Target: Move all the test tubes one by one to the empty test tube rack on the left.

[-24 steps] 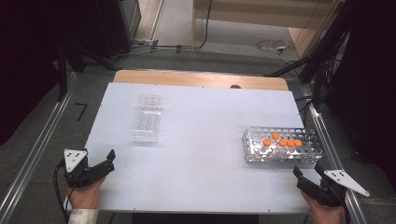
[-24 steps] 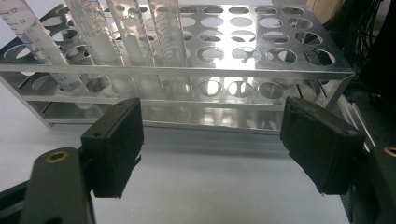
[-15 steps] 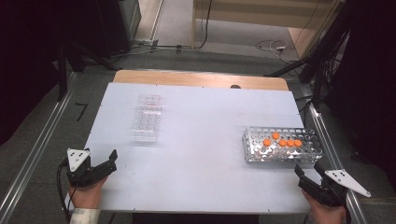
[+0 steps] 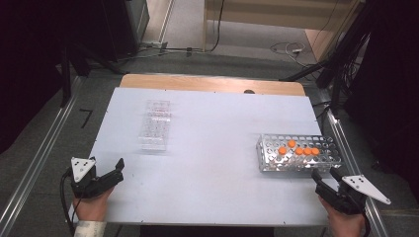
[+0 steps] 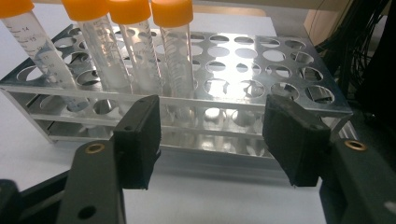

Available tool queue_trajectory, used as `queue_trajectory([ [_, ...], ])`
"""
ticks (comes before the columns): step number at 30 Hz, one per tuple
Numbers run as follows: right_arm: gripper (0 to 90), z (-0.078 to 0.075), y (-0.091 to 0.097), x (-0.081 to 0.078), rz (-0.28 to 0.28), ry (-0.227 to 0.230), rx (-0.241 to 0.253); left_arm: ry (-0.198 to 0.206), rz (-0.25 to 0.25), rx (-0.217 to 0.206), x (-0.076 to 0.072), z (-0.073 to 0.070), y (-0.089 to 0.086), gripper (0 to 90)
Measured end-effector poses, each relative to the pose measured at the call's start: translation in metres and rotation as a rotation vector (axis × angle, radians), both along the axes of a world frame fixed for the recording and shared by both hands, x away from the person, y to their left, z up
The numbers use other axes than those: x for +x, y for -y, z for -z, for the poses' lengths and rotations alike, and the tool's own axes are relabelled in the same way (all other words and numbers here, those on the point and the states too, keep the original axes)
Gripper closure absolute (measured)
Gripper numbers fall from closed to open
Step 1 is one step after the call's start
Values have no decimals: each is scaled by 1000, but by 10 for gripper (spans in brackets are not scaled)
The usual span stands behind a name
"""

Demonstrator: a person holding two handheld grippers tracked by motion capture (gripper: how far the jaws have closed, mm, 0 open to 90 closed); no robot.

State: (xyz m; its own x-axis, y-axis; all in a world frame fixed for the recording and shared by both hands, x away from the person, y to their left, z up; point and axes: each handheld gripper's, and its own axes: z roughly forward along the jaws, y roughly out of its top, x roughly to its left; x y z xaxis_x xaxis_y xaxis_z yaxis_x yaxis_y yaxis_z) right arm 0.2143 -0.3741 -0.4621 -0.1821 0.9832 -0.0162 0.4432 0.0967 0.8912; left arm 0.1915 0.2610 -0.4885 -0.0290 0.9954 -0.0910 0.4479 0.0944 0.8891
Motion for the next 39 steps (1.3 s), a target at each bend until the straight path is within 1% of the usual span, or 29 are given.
queue_trajectory([
  [6,423,-2,-2,7,-12,3,2,6,-5,-5,0,-1,-1,115],
  [14,528,-6,-7,14,-38,13,-18,9,-7,-8,-1,-1,-1,115],
  [18,571,-7,-9,18,-34,9,-22,8,-7,-11,0,-1,-1,115],
  [24,590,-6,-12,25,-40,1,-29,9,-8,-15,-1,-1,-1,116],
  [39,633,-5,-17,36,-51,3,-41,8,-6,-23,-1,-1,-2,118],
])
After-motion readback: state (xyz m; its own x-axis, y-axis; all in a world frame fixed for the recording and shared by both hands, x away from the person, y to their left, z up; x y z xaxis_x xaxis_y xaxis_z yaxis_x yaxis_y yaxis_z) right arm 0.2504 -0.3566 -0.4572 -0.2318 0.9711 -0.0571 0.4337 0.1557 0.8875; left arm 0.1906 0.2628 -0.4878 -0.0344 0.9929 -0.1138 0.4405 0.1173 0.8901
